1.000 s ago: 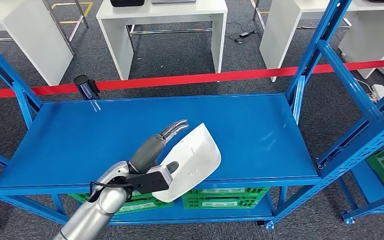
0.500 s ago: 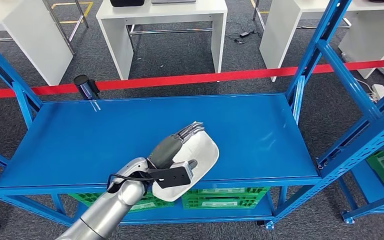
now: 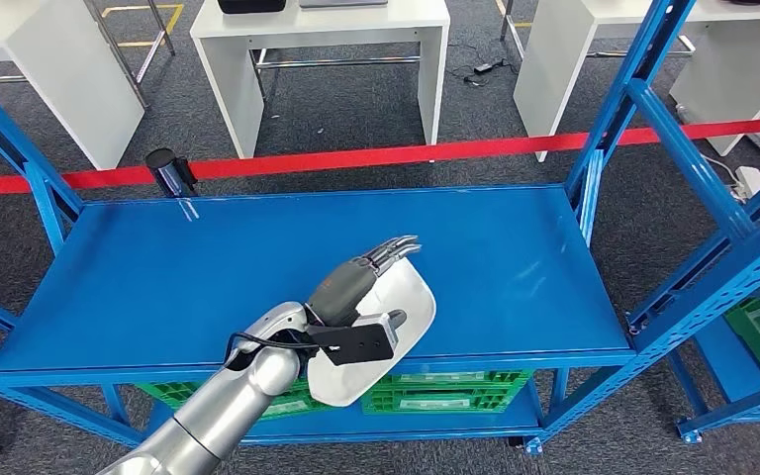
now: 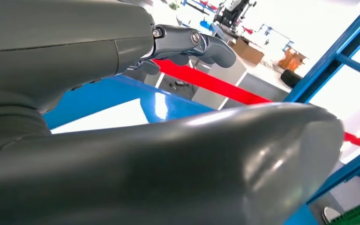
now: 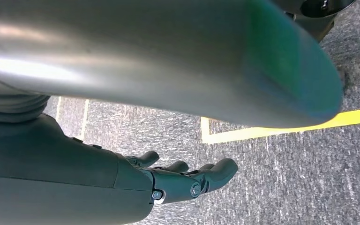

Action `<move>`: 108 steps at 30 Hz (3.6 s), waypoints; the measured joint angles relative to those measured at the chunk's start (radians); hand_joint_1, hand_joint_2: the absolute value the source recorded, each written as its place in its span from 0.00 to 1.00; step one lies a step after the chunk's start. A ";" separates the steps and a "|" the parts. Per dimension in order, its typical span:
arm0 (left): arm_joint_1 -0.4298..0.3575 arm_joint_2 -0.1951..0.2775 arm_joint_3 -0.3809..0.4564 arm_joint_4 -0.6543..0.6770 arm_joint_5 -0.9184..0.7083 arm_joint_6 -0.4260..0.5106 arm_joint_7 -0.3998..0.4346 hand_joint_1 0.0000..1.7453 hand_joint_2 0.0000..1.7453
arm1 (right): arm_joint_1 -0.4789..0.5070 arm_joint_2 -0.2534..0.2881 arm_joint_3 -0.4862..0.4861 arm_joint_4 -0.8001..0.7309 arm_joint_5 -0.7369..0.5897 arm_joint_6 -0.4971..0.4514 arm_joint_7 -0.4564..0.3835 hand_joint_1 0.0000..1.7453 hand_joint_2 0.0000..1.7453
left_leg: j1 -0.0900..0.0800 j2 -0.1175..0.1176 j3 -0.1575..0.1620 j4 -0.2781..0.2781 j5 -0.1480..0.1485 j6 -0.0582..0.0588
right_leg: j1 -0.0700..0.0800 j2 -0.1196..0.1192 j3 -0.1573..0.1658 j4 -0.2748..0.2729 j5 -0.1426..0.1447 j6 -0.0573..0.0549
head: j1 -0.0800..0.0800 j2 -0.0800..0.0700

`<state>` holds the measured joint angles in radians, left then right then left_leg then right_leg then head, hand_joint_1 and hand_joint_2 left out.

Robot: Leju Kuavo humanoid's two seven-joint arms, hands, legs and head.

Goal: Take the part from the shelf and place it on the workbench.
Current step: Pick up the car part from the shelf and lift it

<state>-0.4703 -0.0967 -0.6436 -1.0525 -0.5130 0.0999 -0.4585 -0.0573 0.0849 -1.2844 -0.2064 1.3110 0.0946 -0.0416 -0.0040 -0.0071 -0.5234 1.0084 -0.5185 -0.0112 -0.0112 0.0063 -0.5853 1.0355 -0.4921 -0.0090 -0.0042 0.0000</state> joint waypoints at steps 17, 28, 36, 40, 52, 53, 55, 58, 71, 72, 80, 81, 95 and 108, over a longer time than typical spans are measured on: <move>0.055 0.086 0.038 -0.124 0.017 0.077 0.019 0.00 0.00 | 0.001 -0.003 0.000 0.000 -0.021 -0.003 0.012 0.00 0.00 | 0.000 -0.001 -0.001 0.000 0.000 0.000 | 0.000 -0.001 0.000 0.000 0.000 0.000 | 0.000 0.000; 0.202 0.244 0.162 -0.250 -0.114 0.161 -0.071 0.00 1.00 | 0.004 -0.006 0.000 0.000 -0.021 -0.003 -0.003 0.00 0.00 | 0.001 0.001 -0.001 -0.001 -0.001 -0.001 | 0.002 0.001 0.000 0.000 -0.001 -0.002 | 0.000 0.000; 0.353 0.356 0.243 -0.335 -0.377 0.286 -0.038 0.00 1.00 | 0.004 -0.006 0.000 0.000 -0.020 -0.002 0.006 0.00 0.00 | 0.001 0.000 0.000 -0.001 -0.001 -0.001 | 0.003 0.000 0.000 0.000 -0.002 -0.002 | 0.000 0.000; 0.427 0.403 0.274 -0.388 -0.522 0.336 0.011 0.00 1.00 | 0.005 -0.006 0.000 0.000 -0.013 -0.002 0.000 0.00 0.00 | 0.001 0.001 0.000 -0.001 -0.002 -0.001 | 0.003 0.001 0.001 0.000 -0.003 -0.002 | 0.000 0.000; 0.536 0.513 0.324 -0.468 -0.760 0.384 0.050 0.00 1.00 | 0.006 -0.006 0.000 0.000 0.002 0.002 -0.007 0.00 0.00 | 0.001 0.001 0.001 -0.001 -0.003 -0.001 | 0.003 0.000 0.002 0.000 -0.004 -0.002 | 0.000 0.000; 0.530 0.515 0.322 -0.465 -0.770 0.389 0.050 0.00 1.00 | 0.005 -0.006 0.000 0.000 0.004 0.002 -0.008 0.00 0.00 | 0.001 0.001 0.001 -0.001 -0.003 -0.001 | 0.003 0.000 0.002 0.000 -0.004 -0.002 | 0.000 0.000; 0.509 0.514 0.317 -0.451 -0.784 0.400 0.051 0.00 1.00 | 0.004 -0.005 0.000 0.000 0.007 0.002 -0.009 0.00 0.00 | 0.001 0.000 0.002 -0.001 -0.003 -0.001 | 0.003 0.000 0.002 0.000 -0.003 -0.002 | 0.000 0.000; 0.461 0.502 0.302 -0.413 -0.789 0.430 0.052 0.00 1.00 | 0.001 -0.005 0.000 0.000 0.008 0.002 -0.009 0.00 0.00 | 0.001 0.000 0.002 -0.001 -0.002 -0.001 | 0.003 -0.001 0.003 0.000 -0.003 -0.002 | 0.000 0.000; 0.279 0.373 0.214 -0.194 -0.756 0.552 0.033 0.00 1.00 | 0.002 -0.006 0.000 0.000 0.013 -0.002 -0.011 0.00 0.00 | 0.001 0.000 0.003 -0.001 -0.003 -0.001 | 0.001 0.000 0.003 0.000 -0.003 -0.002 | 0.000 0.000; 0.268 0.365 0.208 -0.177 -0.750 0.555 0.028 0.00 1.00 | 0.001 -0.006 0.000 0.000 0.015 -0.002 -0.011 0.00 0.00 | 0.001 0.000 0.003 -0.001 -0.003 -0.001 | 0.001 0.000 0.003 0.000 -0.003 -0.002 | 0.000 0.000; 0.185 0.314 0.157 -0.036 -0.696 0.571 -0.033 0.00 1.00 | 0.001 -0.006 0.000 0.000 0.014 -0.001 -0.010 0.00 0.00 | 0.001 0.000 0.003 -0.001 -0.002 -0.001 | 0.001 0.000 0.003 0.000 -0.003 -0.002 | 0.000 0.000; 0.175 0.309 0.150 -0.018 -0.693 0.571 -0.040 0.00 1.00 | 0.001 -0.006 0.000 0.000 0.014 -0.001 -0.010 0.00 0.00 | 0.001 0.000 0.003 -0.001 -0.002 -0.001 | 0.001 0.000 0.003 0.000 -0.003 -0.002 | 0.000 0.000; 0.059 0.299 0.065 0.219 -0.678 0.596 -0.077 0.00 1.00 | 0.001 -0.006 0.001 0.000 0.015 0.001 -0.020 0.00 0.00 | 0.001 0.000 0.003 -0.001 -0.002 -0.001 | 0.001 0.000 0.004 0.000 -0.003 -0.002 | 0.000 0.000; 0.023 0.277 0.058 0.245 -0.744 0.602 -0.082 0.00 1.00 | 0.001 -0.006 0.001 0.000 0.013 0.000 -0.026 0.00 0.00 | 0.001 0.000 0.005 -0.001 -0.002 -0.001 | 0.001 0.000 0.005 0.000 -0.003 -0.002 | 0.000 0.000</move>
<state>-0.4472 0.1802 -0.5855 -0.8071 -1.2566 0.7019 -0.5405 -0.0566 0.0793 -1.2837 -0.2064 1.3243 0.0951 -0.0679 -0.0030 -0.0068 -0.5183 1.0077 -0.5208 -0.0125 -0.0099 0.0062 -0.5806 1.0354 -0.4951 -0.0109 -0.0042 0.0000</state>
